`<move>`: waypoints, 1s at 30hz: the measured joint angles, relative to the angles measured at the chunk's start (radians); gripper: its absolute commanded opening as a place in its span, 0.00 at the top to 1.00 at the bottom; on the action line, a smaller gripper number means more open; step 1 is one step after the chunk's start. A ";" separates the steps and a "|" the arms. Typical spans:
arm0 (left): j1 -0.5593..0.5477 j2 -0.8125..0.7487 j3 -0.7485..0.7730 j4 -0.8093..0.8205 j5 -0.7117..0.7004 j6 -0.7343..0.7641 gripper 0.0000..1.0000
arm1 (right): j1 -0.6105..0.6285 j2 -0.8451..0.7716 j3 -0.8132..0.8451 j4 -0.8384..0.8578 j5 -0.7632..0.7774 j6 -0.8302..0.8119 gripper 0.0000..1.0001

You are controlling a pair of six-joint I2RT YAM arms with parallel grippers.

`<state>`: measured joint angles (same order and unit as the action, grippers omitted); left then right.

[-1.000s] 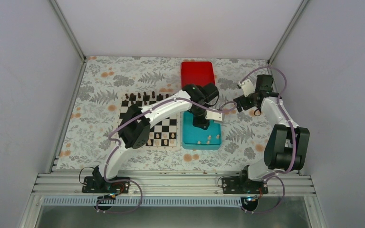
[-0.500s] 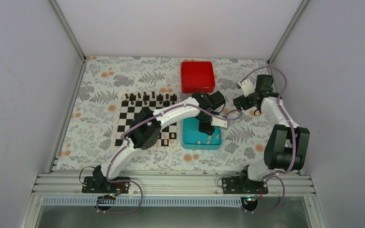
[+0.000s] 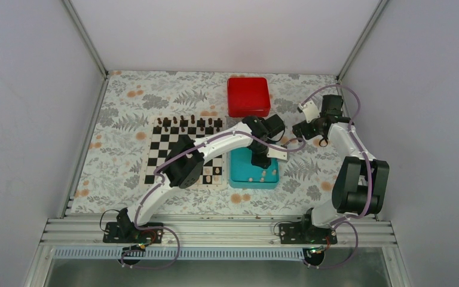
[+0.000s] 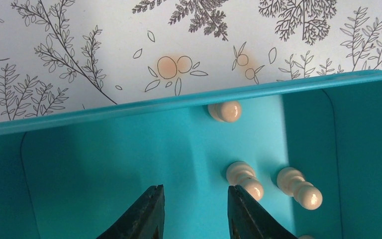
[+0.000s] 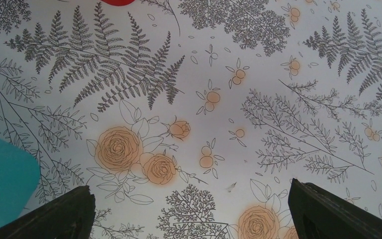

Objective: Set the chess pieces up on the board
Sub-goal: Pick up the chess piece from the storage box.

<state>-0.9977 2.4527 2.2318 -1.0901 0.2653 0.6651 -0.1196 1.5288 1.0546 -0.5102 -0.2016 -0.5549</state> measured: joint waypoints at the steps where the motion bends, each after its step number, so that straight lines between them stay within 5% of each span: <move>1: 0.000 0.000 0.000 0.000 -0.002 0.000 0.67 | 0.000 0.000 -0.002 0.000 0.000 0.000 0.00; 30: -0.026 -0.010 -0.020 -0.034 -0.002 0.016 0.64 | 0.000 0.010 -0.006 -0.023 -0.032 -0.004 0.00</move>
<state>-1.0241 2.4432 2.2120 -1.1236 0.2630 0.6807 -0.1196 1.5387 1.0481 -0.5327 -0.2333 -0.5591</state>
